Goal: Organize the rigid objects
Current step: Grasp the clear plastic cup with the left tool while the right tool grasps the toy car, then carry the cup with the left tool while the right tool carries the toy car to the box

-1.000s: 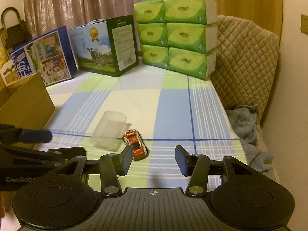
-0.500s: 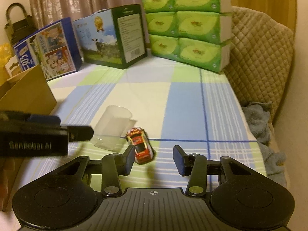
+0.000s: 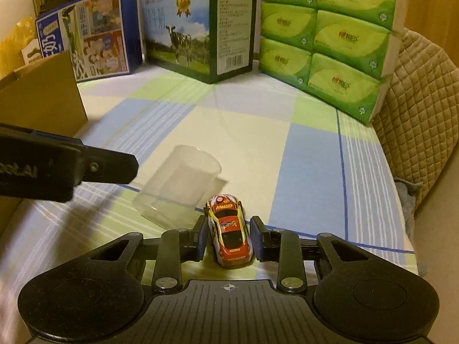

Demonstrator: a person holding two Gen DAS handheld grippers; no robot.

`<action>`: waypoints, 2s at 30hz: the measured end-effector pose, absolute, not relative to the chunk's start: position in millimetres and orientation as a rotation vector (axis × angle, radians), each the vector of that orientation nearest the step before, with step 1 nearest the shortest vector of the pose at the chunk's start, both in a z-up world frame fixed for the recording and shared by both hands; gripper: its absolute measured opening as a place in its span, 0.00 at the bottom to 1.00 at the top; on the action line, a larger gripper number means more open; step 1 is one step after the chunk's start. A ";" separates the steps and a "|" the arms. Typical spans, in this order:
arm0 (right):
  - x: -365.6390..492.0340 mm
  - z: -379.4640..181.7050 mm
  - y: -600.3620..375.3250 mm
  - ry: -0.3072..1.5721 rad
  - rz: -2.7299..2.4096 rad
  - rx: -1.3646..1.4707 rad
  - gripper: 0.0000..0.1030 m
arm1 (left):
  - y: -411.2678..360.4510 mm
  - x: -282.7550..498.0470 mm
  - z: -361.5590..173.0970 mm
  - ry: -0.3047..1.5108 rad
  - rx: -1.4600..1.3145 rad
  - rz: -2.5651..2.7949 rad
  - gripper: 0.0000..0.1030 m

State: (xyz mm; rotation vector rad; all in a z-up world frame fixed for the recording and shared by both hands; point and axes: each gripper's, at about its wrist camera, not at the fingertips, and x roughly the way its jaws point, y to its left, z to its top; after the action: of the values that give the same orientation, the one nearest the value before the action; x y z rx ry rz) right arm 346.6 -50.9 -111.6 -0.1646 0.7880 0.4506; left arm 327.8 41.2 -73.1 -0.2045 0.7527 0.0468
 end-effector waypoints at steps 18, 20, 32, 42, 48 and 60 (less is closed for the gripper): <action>346.9 -108.1 -69.5 0.787 0.415 -0.060 0.24 | 36.9 330.6 -85.5 0.771 -0.179 0.045 0.69; 347.6 -103.2 -79.0 0.780 0.386 -0.032 0.24 | 32.7 332.0 -86.6 0.767 -0.176 0.033 0.68; 353.7 -92.0 -123.6 0.799 0.217 0.126 0.24 | -6.3 368.5 -110.8 0.794 -0.074 -0.020 0.53; 353.8 -100.1 -116.9 0.852 0.236 0.130 0.24 | -8.3 341.8 -114.5 0.823 -0.095 -0.044 0.44; 336.3 -98.7 -114.1 0.885 0.255 0.134 0.24 | -12.8 282.3 -115.0 0.849 -0.085 -0.053 0.44; 260.6 -84.6 -107.9 0.957 0.263 0.167 0.24 | -18.0 252.5 -112.5 0.814 -0.058 -0.083 0.48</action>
State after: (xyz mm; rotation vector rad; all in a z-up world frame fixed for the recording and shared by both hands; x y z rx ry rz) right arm 260.6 -107.9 -84.6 0.1673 0.9566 0.2631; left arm 252.5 -18.0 -112.5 -0.0576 0.8143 -0.0829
